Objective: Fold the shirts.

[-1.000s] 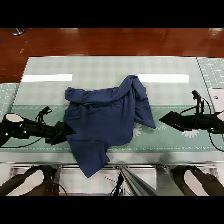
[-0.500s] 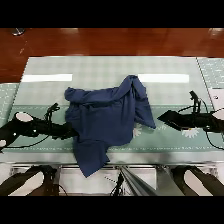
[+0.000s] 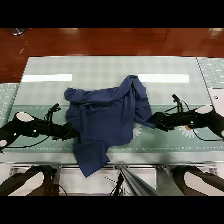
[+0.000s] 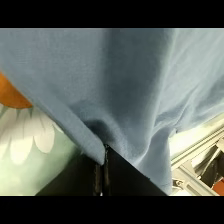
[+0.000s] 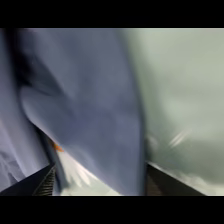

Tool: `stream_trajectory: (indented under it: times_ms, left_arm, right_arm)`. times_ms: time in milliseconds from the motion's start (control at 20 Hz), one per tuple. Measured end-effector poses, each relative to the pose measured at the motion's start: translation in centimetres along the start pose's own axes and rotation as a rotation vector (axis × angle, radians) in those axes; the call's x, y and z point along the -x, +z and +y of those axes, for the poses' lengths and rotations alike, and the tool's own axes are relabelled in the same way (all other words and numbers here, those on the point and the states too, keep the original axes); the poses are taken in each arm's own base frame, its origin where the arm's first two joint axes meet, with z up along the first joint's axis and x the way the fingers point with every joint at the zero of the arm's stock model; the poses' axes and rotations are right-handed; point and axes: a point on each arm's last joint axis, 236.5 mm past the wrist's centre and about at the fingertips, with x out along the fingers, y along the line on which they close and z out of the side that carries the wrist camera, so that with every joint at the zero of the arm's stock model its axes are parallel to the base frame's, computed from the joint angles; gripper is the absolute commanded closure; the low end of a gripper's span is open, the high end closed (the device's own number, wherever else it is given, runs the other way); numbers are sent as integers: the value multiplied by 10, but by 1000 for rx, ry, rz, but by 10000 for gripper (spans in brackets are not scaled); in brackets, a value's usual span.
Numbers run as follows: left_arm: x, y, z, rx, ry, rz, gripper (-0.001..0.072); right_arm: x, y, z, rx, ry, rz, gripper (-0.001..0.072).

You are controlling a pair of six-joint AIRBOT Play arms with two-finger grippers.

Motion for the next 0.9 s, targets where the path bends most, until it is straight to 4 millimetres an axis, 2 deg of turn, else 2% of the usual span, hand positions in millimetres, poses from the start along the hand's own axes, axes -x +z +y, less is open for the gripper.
stream_trajectory:
  times_ms: [50,100,150,300,400,450,550,650,700,750,800,850,900]
  left_arm:
    - [0,-1,-1,9,-2,3,690]
    - [1,0,-1,13,-3,4,690]
    - [3,1,-4,8,-5,3,690]
    - [21,21,-25,-51,-23,-29,690]
    - [49,48,-57,-142,-48,-102,690]
    - [72,67,-82,-200,-73,-170,691]
    - [133,98,-145,-338,-128,-338,691]
    - [209,114,-212,-485,-165,-534,691]
    - [248,112,-244,-556,-177,-633,691]
    - [293,105,-278,-632,-190,-748,691]
    - [332,92,-305,-702,-193,-850,691]
    - [371,71,-331,-773,-184,-957,691]
    - [403,50,-348,-826,-162,-1053,691]
  right_arm:
    - [-5,3,4,27,-7,6,212]
    - [-9,7,8,62,-20,8,653]
    - [-11,13,12,106,-39,9,689]
    - [2,33,51,214,-1,10,691]
    - [24,55,80,297,-3,-12,691]
    - [41,67,97,346,-14,-31,691]
    - [91,98,143,464,-40,-129,691]
    - [165,124,207,607,-66,-314,691]
    - [205,127,238,671,-74,-414,691]
    - [246,125,268,733,-83,-521,691]
    - [290,113,298,794,-86,-633,691]
    - [331,94,322,849,-89,-744,690]
    - [364,75,338,889,-99,-837,690]
